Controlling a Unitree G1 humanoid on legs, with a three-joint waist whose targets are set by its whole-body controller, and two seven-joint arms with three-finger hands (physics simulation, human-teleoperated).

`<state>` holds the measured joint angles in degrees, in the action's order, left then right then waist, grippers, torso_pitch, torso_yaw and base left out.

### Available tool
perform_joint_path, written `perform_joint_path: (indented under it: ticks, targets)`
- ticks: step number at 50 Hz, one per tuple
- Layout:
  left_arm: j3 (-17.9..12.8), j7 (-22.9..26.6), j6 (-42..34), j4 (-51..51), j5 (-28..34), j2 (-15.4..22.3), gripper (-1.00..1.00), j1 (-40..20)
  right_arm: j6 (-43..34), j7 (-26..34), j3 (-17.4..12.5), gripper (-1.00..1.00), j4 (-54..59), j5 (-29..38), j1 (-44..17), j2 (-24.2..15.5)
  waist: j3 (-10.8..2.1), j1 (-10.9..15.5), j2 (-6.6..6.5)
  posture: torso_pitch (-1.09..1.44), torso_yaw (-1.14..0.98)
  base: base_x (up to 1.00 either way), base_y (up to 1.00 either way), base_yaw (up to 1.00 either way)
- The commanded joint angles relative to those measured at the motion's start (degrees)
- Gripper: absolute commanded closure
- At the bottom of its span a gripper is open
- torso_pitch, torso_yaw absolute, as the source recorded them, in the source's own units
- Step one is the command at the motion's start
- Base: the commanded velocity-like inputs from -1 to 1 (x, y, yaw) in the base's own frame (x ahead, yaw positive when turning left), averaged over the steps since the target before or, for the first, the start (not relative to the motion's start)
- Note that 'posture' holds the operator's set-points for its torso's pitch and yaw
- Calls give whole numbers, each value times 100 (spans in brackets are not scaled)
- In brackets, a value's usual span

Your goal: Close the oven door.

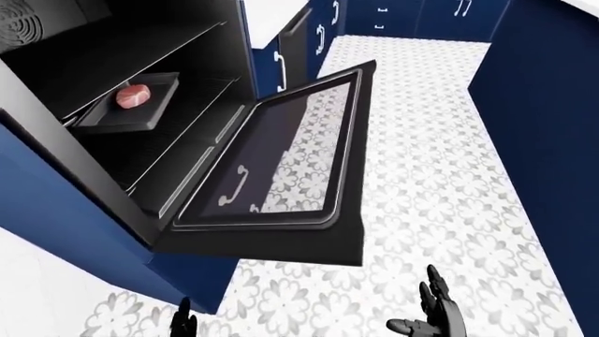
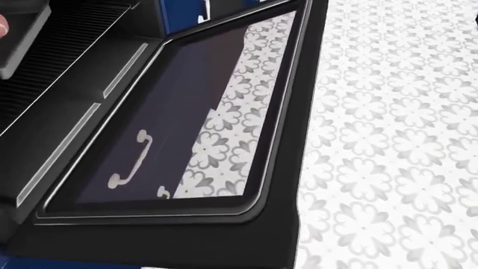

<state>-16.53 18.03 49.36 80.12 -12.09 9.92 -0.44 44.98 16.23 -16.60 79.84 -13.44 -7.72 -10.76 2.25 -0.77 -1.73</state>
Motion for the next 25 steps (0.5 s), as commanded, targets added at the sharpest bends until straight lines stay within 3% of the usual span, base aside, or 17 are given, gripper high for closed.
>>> perform_joint_path:
  ticks: [1,3,4,6,14,16,18,19,20,22,25]
  targets:
    - [-21,-10,130,-81,-39,74,-100,-30,138,28,1,-100,-105,1,-75,-18,-57,11,-37,0,0,0,18,0]
    - [-20,-16,126,-81,-42,81,-100,-33,140,18,7,-100,-110,5,-76,-12,-160,42,-440,0,0,0,18,0]
    - [-19,-17,127,-82,-42,81,-100,-35,140,18,8,-100,-110,3,-76,-11,-157,53,-265,0,0,0,18,0]
    - [-12,-25,128,-81,-36,78,-100,-36,184,-2,24,-100,-116,8,-49,20,-70,80,-198,0,0,0,19,0]
    - [-18,-15,133,-81,-47,78,-100,-29,382,-185,230,-100,-179,-6,123,190,-50,60,211,0,0,0,19,0]
    - [-11,-23,139,-81,-41,75,-100,-25,335,-142,221,-100,-161,-39,84,145,-46,57,373,0,0,0,19,0]
    - [-12,-20,136,-80,-43,76,-100,-25,269,-84,194,-100,-139,-67,37,88,-99,36,648,0,0,0,19,0]
    - [-12,-20,135,-81,-44,77,-100,-26,239,-62,178,-100,-132,-73,13,62,-92,25,599,0,0,0,18,0]
    - [-12,-21,135,-81,-44,76,-100,-27,184,-19,148,-100,-119,-85,-27,20,-85,-23,459,0,0,0,19,0]
    - [-11,-22,134,-81,-45,75,-100,-28,140,19,111,-100,-106,-74,-65,-15,-83,-22,480,0,0,0,18,0]
    - [-16,-14,130,-80,-49,80,-100,-31,115,50,65,-100,-99,-58,-77,-39,-112,-6,413,0,0,0,19,0]
